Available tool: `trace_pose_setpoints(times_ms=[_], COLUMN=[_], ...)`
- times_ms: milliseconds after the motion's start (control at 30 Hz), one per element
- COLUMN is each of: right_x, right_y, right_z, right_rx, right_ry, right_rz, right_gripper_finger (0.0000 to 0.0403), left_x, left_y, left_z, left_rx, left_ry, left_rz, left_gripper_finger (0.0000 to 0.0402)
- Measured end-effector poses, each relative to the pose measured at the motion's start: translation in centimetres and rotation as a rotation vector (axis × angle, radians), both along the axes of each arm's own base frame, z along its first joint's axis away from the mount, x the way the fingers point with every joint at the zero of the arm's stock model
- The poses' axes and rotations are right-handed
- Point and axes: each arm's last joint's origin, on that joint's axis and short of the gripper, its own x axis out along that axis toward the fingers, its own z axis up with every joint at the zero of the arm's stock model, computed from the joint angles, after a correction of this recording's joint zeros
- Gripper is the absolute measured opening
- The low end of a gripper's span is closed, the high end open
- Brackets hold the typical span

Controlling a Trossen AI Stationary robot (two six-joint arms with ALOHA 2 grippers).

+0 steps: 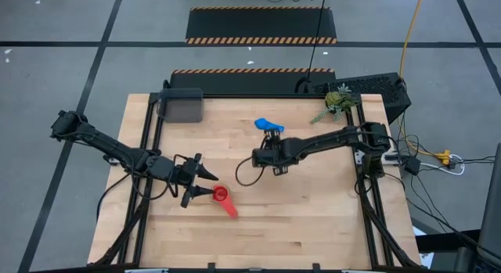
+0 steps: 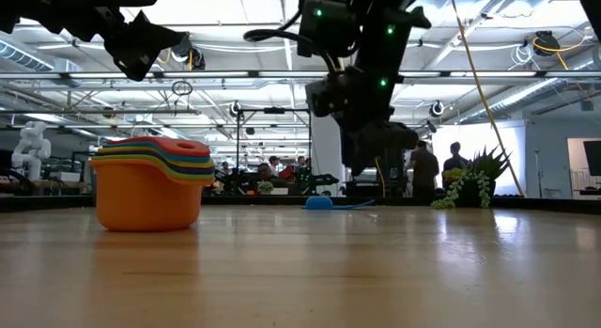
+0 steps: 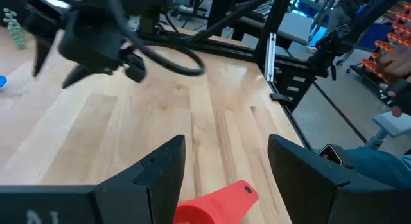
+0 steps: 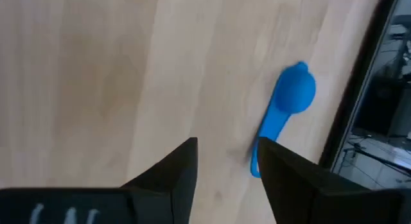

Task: Nest measuring cups in basket
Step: Stack the blue measuring cup on top of the red measuring cup

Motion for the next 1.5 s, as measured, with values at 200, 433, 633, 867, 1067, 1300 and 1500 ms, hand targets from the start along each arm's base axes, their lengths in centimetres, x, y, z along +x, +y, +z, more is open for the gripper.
trace_pose_setpoints(times_ms=[200,433,633,867,1067,1300,1500], right_x=[-0.2,-1.3,-4.3,-9.1,-11.8,-12.4,-12.2], right_y=[-1.0,-1.0,-1.0,-1.1,-2.4,-4.9,-6.6], right_z=[-1.4,-3.4,-3.6,-3.4,-3.7,-3.6,-3.2], right_rx=[0.029,0.029,0.023,-0.011,0.000,-0.074,-0.085], right_ry=[0.004,-0.016,-0.092,-0.211,-0.195,-0.159,-0.206], right_rz=[0.045,0.046,0.061,0.135,0.199,0.260,0.289], right_gripper_finger=[0.0173,0.0191,0.0201,0.0213,0.0228,0.0235,0.0236], left_x=[-0.1,-0.1,-0.1,0.0,0.2,0.3,0.3], left_y=[0.0,0.0,0.0,0.1,0.4,0.8,0.9], left_z=[-0.2,-0.2,-0.2,-0.2,0.1,0.2,0.0], left_rx=[0.024,0.033,0.036,0.061,0.059,0.058,0.085], left_ry=[0.019,0.019,0.018,0.006,-0.023,-0.028,-0.020], left_rz=[-0.003,-0.005,-0.006,0.016,0.049,0.069,0.066], left_gripper_finger=[0.0225,0.0225,0.0225,0.0225,0.0225,0.0225,0.0225])
